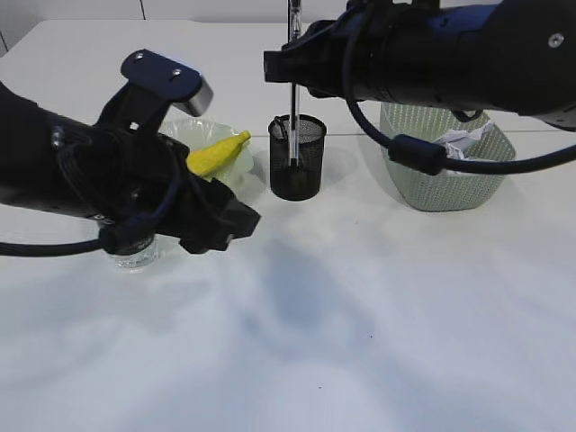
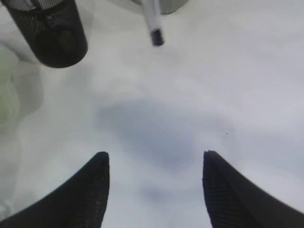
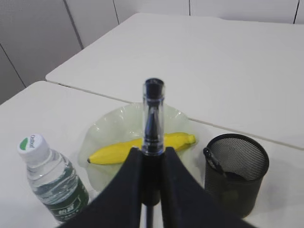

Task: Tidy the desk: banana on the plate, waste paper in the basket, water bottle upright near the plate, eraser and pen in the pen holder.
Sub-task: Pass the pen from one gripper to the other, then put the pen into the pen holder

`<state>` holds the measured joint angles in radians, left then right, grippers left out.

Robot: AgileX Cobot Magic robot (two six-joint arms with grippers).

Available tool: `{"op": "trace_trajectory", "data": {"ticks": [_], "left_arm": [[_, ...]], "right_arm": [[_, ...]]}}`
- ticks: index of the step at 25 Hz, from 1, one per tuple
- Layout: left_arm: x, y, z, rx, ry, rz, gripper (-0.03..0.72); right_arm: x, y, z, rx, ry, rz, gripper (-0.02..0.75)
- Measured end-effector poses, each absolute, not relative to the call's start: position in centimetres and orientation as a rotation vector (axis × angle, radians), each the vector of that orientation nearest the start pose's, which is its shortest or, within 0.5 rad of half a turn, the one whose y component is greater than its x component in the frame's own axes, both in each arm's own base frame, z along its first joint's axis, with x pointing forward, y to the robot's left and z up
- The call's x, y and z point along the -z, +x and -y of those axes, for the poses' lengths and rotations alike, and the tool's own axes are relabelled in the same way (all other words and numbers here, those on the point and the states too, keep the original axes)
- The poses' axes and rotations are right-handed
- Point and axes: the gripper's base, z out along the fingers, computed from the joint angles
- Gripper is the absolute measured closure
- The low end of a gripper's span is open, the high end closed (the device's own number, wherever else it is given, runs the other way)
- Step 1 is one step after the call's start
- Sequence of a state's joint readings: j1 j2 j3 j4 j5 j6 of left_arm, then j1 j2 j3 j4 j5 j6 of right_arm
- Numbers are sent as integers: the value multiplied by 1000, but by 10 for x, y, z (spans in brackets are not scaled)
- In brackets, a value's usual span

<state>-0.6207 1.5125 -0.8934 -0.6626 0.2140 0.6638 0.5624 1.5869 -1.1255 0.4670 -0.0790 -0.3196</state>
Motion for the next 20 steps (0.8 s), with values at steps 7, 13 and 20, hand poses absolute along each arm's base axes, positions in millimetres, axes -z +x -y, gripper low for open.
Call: {"op": "trace_trajectory", "data": {"ticks": [7,13,20], "left_arm": [[-234,265,161,456,732,-2302,241],[-231,266,153,440,767,-2342,241],[-230,265,153,431,794,-2348,241]], "right_arm": [[-309,319,-192,-346,-466,-1801,687],[-312,329,-176,-294,-413,-1769,687],[-316,336,-164,-256,-361,-1733,687]]}}
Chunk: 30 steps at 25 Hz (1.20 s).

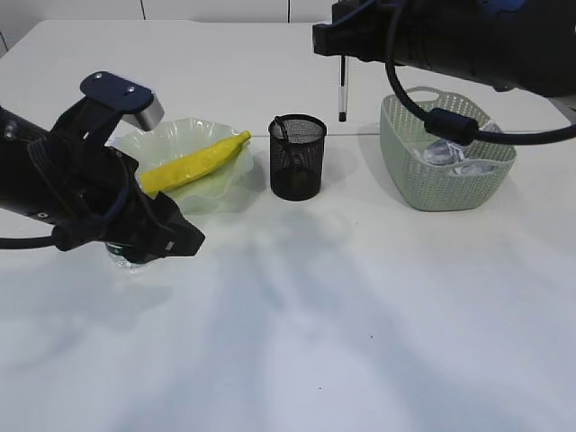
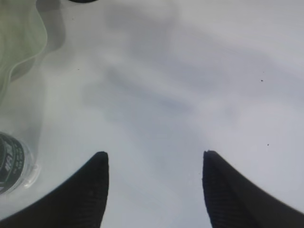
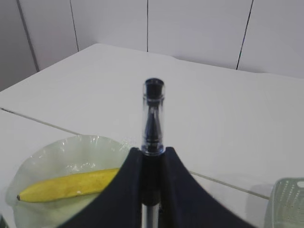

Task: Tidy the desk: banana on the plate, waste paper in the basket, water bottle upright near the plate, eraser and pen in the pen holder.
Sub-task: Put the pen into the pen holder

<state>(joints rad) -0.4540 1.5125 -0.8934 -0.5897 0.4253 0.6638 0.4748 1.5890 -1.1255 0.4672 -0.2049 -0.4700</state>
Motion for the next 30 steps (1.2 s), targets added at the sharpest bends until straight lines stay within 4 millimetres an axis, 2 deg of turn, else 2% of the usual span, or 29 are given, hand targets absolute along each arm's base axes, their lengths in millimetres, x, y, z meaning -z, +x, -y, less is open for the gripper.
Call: {"op": "trace_trajectory", "data": {"ticks": [6,13,22,26,30], "left_arm": [[-228,264,150,375,862,-2351,241],[-221,263,137,202,894,-2447,241],[-218,265,121,13,670,-2570,241],[-219,266,118,-9,546,-2589,241],[-219,267,117,-13,518,-2593,242]], "right_arm": [[-304,347,-168,-235,-372,-1741,687],[-295,362,-176,-228,-379,-1750,687],[-286,382,-186,-227,-382,-1752,687],[-285,392,-191,-227,-380,-1743,687],[-277,402,-196,-216,-395,-1744,687]]}}
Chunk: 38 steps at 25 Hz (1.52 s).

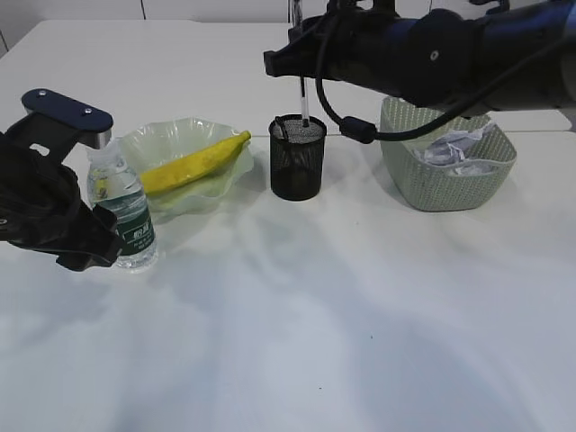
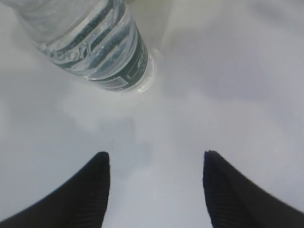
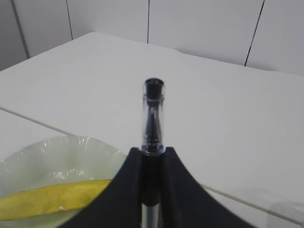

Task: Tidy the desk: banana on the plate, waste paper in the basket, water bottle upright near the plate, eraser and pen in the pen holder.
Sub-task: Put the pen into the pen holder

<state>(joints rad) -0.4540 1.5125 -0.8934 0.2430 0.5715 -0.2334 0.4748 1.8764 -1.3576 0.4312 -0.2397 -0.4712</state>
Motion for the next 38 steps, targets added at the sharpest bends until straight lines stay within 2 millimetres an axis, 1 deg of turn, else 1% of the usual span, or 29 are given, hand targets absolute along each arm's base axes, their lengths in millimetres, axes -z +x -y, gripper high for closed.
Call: {"op": "trace_trajectory", "data": {"ticks": [5,9,13,18,20,22,28,31,34,38], "left_arm": [[-219,267,117,-21,521,-2593,243],[-219,267,116,-30,529,-2590,244],[-219,267,116,-34,532,-2588,244],[-220,268,116,-38,545,-2568,244],[-220,269,116,-44,550,-2565,244],[-220,269,116,-44,552,-2562,244],[-220,269,116,-44,552,-2560,244],[-220,269,116,-41,552,-2557,245],[-220,270,117,-40,553,-2552,246],[-220,270,116,-43,556,-2551,249]], "right_arm": [[-266,416,-198,-200,-400,-1751,687],[-260,430,-190,-179,-375,-1757,687],[-260,440,-180,-160,-350,-1752,687],[-247,445,-180,-143,-399,-1763,687],[-245,446,-181,-156,-416,-1758,687],[-246,447,-179,-171,-428,-1747,687],[-250,455,-159,-205,-391,-1709,687],[-253,457,-155,-227,-385,-1678,687],[-251,460,-158,-257,-399,-1657,687],[-239,467,-161,-264,-414,-1673,687]]}}
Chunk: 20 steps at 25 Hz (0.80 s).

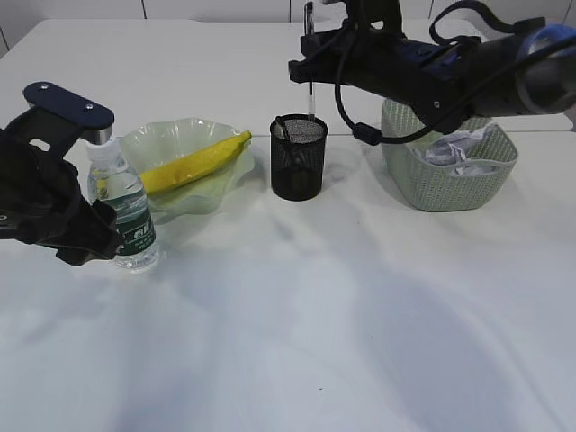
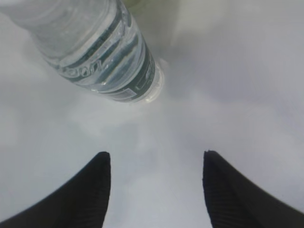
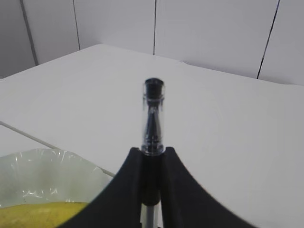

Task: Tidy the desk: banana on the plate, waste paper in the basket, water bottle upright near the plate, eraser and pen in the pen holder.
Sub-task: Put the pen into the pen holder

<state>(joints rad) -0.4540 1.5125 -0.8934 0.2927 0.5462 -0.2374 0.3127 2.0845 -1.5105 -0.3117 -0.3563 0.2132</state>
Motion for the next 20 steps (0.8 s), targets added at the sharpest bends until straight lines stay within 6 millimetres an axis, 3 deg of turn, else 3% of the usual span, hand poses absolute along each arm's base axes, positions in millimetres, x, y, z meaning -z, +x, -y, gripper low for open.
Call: {"op": "trace_trajectory", "data": {"ticks": [20], "left_arm": [[-221,270,116,-60,573,-2543,252]], "right_arm": [[-212,476,-169,-259,-502,-1663,687]]}}
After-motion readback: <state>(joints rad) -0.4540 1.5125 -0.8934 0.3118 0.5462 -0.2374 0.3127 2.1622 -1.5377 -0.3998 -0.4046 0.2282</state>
